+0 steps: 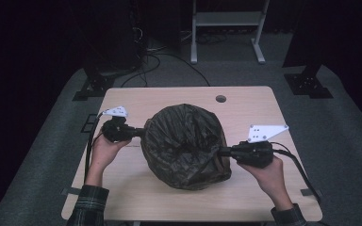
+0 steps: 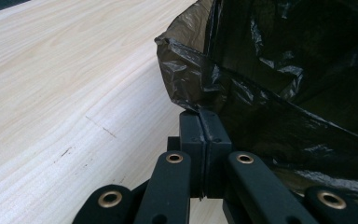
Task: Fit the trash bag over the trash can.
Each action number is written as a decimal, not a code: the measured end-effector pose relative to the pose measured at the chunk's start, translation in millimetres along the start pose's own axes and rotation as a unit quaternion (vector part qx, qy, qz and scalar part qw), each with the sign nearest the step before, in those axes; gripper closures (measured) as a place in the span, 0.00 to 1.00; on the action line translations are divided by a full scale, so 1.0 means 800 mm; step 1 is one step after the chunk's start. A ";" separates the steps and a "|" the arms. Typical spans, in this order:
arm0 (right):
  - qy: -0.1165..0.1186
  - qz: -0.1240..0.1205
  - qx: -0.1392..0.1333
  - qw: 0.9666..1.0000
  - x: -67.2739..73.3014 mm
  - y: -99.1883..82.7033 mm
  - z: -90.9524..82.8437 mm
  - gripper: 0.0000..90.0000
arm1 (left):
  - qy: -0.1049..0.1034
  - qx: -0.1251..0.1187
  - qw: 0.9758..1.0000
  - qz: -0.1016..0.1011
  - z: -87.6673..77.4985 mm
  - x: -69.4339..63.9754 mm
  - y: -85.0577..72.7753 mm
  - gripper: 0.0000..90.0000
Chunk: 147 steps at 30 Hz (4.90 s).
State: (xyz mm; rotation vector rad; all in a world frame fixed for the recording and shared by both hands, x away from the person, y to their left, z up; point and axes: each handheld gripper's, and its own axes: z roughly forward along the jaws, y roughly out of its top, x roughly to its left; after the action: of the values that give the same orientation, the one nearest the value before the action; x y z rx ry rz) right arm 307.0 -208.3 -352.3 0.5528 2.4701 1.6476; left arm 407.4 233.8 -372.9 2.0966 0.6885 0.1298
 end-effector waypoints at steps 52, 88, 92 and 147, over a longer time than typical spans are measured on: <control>-0.107 0.027 0.130 0.985 -0.048 -0.041 0.040 0.79 | 0.011 0.063 0.998 -0.029 0.051 0.015 -0.048 0.77; -0.085 -0.051 0.051 0.994 -0.020 0.084 -0.026 0.11 | 0.033 0.134 0.986 0.091 0.031 -0.070 -0.147 0.00; -0.065 -0.062 0.054 0.995 -0.019 0.098 -0.013 0.11 | 0.029 0.114 0.989 0.092 0.034 -0.070 -0.152 0.00; -0.011 -0.108 0.233 0.966 0.002 0.165 0.129 0.12 | 0.018 0.072 0.992 0.097 0.036 -0.070 -0.161 0.00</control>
State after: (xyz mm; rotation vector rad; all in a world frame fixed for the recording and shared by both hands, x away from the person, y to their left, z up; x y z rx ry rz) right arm 367.4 -73.1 -273.1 0.3247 2.7891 0.9773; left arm 315.3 240.6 -483.0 2.3032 0.5259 0.2324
